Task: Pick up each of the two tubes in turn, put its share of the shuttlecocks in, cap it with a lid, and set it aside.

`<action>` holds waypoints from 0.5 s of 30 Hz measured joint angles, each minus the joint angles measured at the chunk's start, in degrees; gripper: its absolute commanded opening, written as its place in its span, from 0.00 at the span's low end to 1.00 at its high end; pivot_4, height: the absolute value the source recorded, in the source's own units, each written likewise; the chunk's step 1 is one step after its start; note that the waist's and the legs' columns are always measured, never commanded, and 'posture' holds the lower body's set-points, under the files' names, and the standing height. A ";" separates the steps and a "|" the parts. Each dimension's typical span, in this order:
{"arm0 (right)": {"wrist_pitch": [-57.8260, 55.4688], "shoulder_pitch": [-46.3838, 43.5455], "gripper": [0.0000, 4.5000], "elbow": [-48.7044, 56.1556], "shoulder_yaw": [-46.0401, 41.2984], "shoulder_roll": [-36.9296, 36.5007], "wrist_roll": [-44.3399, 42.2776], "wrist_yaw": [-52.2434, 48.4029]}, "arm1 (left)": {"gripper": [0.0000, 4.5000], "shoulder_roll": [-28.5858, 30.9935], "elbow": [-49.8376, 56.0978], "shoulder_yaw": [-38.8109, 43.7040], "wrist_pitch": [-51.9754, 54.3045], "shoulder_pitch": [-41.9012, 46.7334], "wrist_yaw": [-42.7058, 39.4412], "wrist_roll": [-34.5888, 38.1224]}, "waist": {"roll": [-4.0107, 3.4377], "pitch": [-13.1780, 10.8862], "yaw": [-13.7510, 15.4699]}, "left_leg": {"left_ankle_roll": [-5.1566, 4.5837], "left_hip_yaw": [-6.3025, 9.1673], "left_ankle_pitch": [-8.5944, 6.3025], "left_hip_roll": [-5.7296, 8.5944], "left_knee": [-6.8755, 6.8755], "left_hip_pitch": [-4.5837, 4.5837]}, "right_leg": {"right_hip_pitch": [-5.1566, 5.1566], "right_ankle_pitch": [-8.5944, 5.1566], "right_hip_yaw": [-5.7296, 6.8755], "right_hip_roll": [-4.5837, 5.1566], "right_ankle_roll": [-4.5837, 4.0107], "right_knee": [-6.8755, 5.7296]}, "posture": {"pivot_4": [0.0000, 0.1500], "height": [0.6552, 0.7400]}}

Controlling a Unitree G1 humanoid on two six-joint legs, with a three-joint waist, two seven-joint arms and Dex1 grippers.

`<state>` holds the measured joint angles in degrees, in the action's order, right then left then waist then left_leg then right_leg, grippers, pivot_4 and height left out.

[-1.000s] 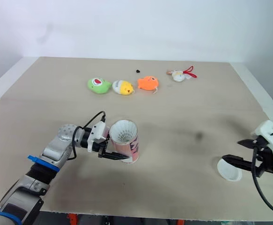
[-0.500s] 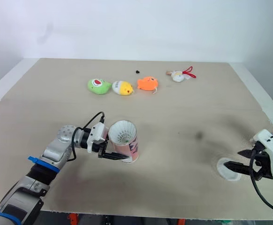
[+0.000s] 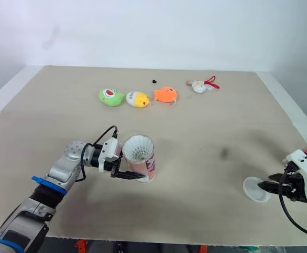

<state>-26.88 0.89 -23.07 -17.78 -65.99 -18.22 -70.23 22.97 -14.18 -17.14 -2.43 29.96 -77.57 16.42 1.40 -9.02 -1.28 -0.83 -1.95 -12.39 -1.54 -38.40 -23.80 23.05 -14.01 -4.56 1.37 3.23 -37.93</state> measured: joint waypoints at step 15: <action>-2.16 -2.47 0.02 10.36 2.12 -0.05 -2.01 -6.14 | 0.61 0.20 0.27 0.05 0.33 0.06 0.41 -0.07 | -0.14 0.00 -0.04 | 0.00 -0.20 0.00 -0.01 0.03 0.03 | 0.12 0.05 -0.22 0.00 0.05 0.00 | 1.00 1.00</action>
<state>-29.04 -1.58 -12.71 -15.66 -66.04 -20.23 -76.37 23.17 -13.91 -17.08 -2.10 30.03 -77.15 16.35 1.26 -9.02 -1.32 -0.83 -2.14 -12.39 -1.55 -38.37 -23.77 23.17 -13.96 -4.78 1.37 3.28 -37.93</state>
